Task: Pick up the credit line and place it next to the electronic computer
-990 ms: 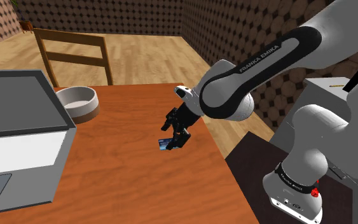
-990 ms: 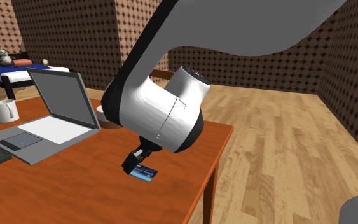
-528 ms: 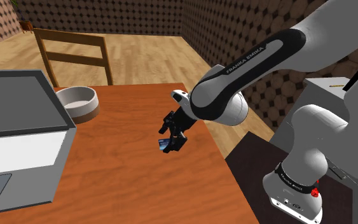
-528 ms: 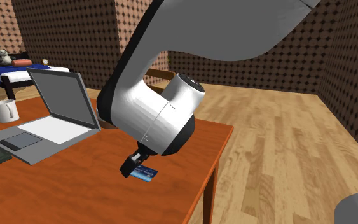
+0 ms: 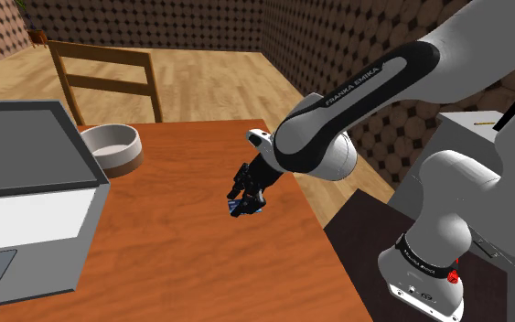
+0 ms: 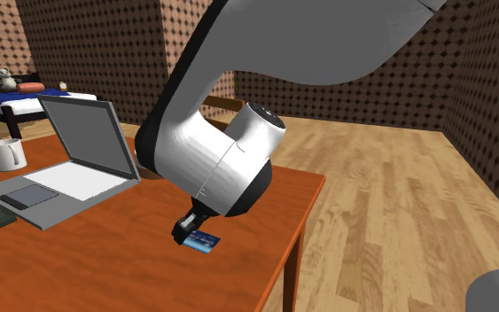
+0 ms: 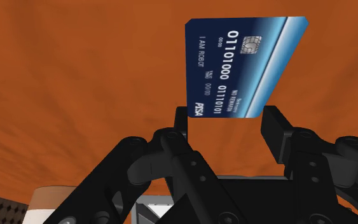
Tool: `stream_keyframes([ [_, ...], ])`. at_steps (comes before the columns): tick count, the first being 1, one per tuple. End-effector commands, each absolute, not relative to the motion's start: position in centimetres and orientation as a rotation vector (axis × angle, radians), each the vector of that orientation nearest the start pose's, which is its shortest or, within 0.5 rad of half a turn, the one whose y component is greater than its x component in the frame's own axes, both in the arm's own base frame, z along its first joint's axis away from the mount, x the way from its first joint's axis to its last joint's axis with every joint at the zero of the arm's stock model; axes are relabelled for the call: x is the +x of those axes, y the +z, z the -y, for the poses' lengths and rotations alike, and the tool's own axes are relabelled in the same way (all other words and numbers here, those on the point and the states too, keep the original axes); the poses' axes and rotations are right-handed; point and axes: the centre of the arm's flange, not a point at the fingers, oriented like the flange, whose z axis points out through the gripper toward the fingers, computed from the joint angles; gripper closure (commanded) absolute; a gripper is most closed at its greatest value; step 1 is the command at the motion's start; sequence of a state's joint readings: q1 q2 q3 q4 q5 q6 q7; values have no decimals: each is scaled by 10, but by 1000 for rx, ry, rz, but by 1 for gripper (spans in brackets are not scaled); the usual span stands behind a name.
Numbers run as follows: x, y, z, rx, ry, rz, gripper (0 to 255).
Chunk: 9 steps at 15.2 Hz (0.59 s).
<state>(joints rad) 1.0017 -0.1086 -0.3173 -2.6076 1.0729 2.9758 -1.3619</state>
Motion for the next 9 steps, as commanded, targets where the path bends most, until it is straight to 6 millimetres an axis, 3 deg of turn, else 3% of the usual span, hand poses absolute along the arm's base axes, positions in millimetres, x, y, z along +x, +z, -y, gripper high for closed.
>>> stream_keyframes([
  [1,380,317,-234,-2422,-731,1344,255],
  [5,380,317,-234,-2422,-731,1344,255],
  [9,380,338,-234,-2422,-731,1344,255],
])
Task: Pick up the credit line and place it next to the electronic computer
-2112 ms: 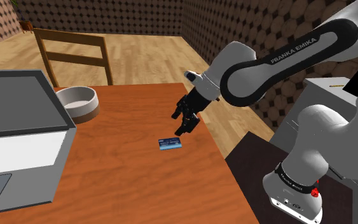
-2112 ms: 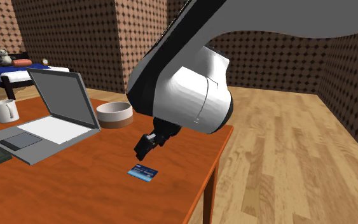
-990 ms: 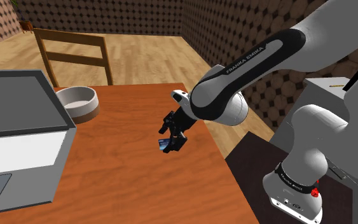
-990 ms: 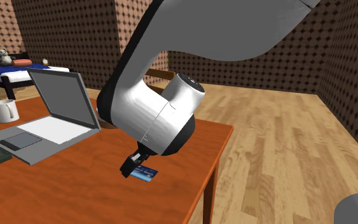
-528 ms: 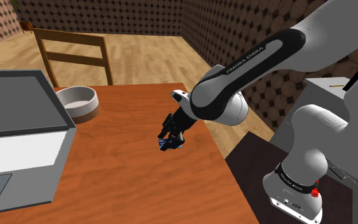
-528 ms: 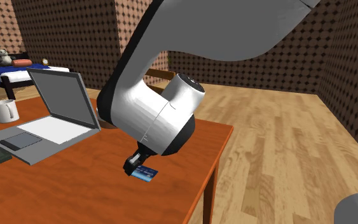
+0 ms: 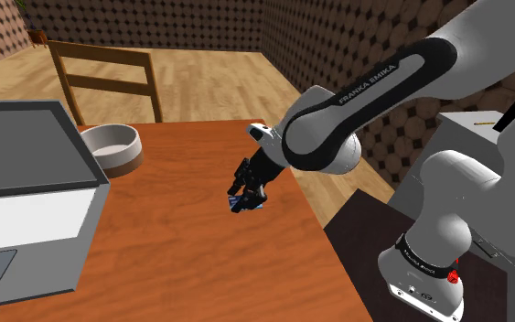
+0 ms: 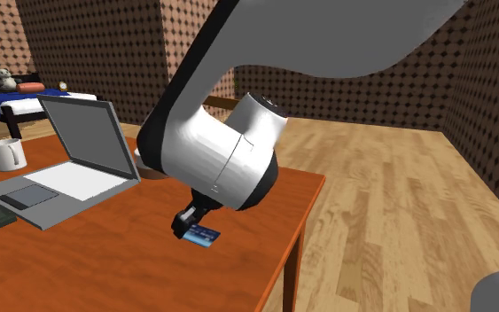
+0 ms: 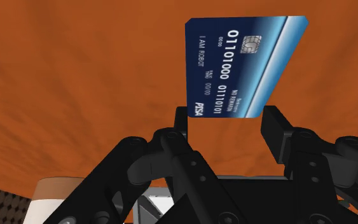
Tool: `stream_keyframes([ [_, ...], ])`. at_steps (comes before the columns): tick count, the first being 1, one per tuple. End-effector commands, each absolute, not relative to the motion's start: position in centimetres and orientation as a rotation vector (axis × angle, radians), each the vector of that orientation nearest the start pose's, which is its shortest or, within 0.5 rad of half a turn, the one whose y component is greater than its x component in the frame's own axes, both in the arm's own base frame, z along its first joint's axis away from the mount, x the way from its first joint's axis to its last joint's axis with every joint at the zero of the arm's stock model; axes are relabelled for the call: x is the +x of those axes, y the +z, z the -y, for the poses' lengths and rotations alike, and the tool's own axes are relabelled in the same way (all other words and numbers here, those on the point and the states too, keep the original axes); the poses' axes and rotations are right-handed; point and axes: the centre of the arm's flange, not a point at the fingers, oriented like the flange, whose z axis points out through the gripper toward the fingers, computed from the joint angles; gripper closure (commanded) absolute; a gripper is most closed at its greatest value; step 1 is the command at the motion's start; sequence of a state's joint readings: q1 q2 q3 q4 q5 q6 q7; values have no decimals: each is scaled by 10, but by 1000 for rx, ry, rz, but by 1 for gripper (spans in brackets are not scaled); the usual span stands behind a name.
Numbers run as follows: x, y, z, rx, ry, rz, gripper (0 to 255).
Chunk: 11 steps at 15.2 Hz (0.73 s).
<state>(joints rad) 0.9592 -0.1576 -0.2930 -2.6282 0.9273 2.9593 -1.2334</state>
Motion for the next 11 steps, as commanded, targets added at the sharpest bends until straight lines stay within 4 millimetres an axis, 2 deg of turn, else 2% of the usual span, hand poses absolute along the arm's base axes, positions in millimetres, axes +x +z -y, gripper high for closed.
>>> stream_keyframes([
  [1,380,344,-234,-2422,-731,1344,255],
  [11,380,396,-234,-2422,-731,1344,255],
])
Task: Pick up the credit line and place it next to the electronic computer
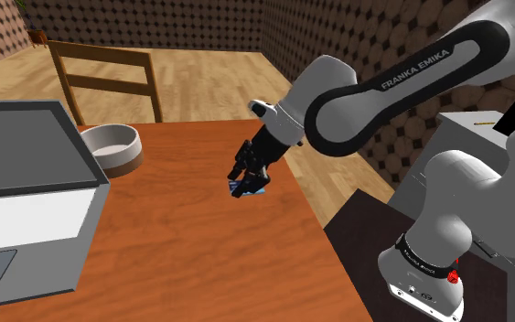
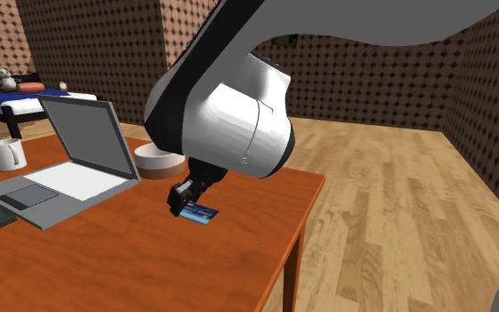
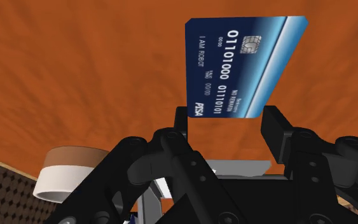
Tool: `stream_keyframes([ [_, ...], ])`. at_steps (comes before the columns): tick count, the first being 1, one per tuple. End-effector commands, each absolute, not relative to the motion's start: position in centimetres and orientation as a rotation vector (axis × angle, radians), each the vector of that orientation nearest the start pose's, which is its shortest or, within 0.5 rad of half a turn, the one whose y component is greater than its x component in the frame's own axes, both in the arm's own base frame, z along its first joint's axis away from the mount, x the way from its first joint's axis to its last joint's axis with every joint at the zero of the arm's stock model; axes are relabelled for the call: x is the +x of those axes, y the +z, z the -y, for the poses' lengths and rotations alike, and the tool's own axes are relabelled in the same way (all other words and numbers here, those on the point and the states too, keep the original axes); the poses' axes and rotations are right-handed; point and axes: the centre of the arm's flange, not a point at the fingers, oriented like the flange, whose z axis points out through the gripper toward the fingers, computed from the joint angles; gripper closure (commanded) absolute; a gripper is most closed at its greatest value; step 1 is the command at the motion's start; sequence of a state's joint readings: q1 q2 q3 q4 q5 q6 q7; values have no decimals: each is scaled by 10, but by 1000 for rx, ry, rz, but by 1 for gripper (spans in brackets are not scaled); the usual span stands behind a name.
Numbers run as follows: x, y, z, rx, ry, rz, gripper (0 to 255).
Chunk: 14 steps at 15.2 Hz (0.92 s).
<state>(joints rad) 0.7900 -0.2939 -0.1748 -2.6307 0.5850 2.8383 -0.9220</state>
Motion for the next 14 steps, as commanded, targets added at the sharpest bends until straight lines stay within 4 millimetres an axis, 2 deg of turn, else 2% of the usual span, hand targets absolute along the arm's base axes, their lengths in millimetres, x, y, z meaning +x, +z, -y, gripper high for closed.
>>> stream_keyframes([
  [1,380,402,-234,-2422,-731,1344,255],
  [14,380,470,-234,-2422,-731,1344,255],
])
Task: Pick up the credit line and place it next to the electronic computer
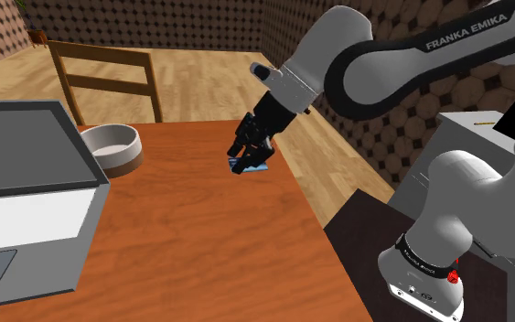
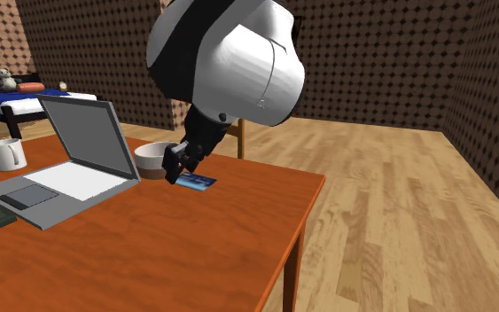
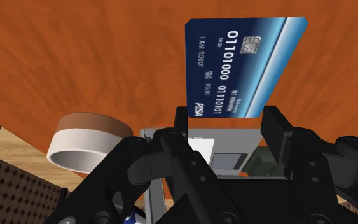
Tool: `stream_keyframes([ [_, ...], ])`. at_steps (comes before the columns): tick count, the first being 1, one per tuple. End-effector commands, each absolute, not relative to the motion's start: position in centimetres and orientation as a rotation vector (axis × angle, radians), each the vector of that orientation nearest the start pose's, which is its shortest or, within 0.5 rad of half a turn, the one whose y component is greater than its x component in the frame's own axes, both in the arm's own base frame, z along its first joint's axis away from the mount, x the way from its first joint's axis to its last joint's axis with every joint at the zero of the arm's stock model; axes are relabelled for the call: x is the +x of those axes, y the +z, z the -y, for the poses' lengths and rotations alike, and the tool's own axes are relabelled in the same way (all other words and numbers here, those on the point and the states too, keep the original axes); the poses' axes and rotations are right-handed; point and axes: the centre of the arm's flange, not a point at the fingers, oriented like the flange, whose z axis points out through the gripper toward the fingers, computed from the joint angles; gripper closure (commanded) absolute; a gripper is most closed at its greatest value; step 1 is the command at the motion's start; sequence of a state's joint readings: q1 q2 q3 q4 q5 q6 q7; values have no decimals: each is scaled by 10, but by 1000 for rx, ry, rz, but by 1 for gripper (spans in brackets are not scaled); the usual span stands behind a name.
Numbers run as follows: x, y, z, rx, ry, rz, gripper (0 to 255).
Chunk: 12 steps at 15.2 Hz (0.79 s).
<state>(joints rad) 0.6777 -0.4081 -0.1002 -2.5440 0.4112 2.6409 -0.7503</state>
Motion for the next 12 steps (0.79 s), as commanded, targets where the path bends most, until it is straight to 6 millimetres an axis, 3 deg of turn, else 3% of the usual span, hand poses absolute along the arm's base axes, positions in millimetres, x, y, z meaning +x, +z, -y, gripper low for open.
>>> stream_keyframes([
  [1,380,476,-234,-2422,-731,1344,255],
  [12,380,534,-234,-2422,-731,1344,255],
])
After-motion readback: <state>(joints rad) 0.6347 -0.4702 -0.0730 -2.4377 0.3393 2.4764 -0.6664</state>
